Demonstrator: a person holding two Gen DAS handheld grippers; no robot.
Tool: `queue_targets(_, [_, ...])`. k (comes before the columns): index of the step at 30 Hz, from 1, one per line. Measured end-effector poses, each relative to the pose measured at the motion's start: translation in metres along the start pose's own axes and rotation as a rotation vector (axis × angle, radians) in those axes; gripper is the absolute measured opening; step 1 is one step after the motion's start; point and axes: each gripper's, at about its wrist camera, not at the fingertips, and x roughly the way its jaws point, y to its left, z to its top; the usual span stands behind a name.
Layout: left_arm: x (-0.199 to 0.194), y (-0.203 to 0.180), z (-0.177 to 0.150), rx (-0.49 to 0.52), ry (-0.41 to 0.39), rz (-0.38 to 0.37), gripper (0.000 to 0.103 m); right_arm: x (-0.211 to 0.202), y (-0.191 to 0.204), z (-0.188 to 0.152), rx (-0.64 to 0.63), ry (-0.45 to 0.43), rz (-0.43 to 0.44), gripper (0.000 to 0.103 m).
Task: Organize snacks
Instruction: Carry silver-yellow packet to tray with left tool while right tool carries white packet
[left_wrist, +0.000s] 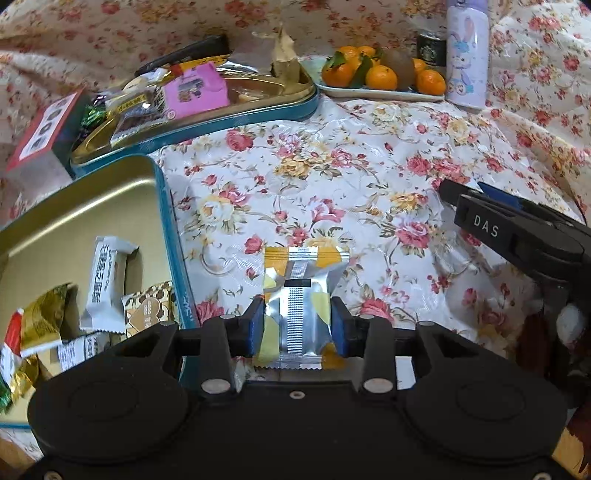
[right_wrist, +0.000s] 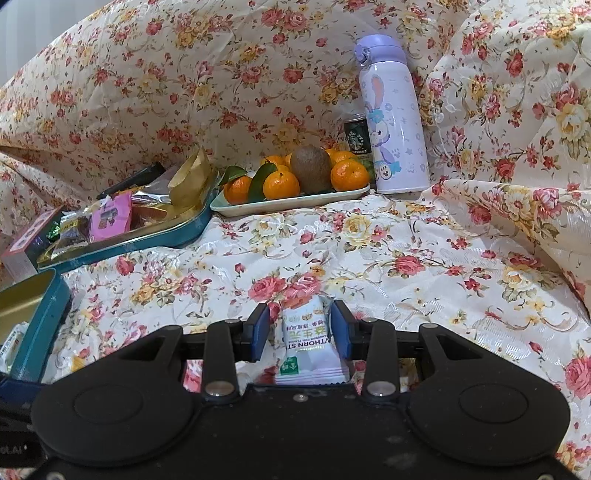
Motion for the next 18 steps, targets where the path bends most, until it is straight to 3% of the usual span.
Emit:
queue_targets(3, [0.002,0.002,0.003,-0.009,0.015,-0.009,0.046,0.000,0.003,0.000,-0.024,0.004,-0.031,0.029])
queue_targets(9, [0.002,0.006,0.003,-0.026,0.024,-0.032,0.046,-0.006,0.018,-0.002,-0.124,0.032,-0.096,0.026])
queue_targets(18, [0.001,0.007,0.002,-0.017,0.014,-0.037,0.046,-0.052,0.009,-0.019,-0.013,0.104,-0.049,0.025])
